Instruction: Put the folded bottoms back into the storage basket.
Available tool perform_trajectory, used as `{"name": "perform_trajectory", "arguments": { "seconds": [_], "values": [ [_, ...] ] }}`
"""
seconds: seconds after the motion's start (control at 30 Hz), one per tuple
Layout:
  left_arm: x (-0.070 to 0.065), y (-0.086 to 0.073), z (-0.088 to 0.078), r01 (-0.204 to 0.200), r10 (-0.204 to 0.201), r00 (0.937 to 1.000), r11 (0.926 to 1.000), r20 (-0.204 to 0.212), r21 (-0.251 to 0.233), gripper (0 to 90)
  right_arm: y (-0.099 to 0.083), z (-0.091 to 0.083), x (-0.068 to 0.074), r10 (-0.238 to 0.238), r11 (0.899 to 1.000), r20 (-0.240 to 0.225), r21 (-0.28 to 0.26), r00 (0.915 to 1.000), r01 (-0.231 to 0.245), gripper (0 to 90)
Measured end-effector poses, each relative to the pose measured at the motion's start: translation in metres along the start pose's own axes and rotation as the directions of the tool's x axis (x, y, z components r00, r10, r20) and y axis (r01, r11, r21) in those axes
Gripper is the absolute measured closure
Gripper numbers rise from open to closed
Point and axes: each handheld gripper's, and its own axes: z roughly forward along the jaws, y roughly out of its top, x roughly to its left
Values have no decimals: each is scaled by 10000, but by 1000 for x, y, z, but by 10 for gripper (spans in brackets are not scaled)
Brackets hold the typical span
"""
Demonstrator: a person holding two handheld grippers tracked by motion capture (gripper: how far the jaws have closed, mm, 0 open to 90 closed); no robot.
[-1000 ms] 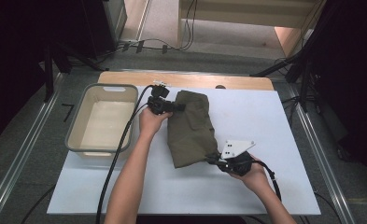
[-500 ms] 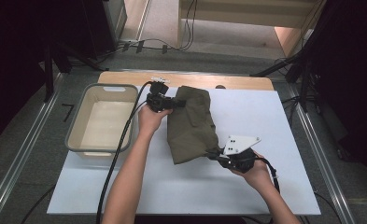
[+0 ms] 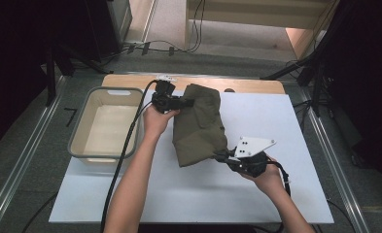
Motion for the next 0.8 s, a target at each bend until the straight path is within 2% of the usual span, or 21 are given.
{"name": "perform_trajectory", "arguments": {
  "seconds": [0.3,0.63,0.8],
  "values": [
    [-3,8,-7,-23,21,10000,9998,-85,-217,703,9,-5,1,-102,9999,61,-128,9999,103,841],
    [-11,21,-15,-332,327,9993,9989,-164,-338,703,19,-10,1,-197,9992,54,-334,9998,198,841],
    [-10,25,-19,-348,340,9992,9985,-201,-414,703,24,-11,1,-249,9990,69,-372,9997,252,841]
  ]
}}
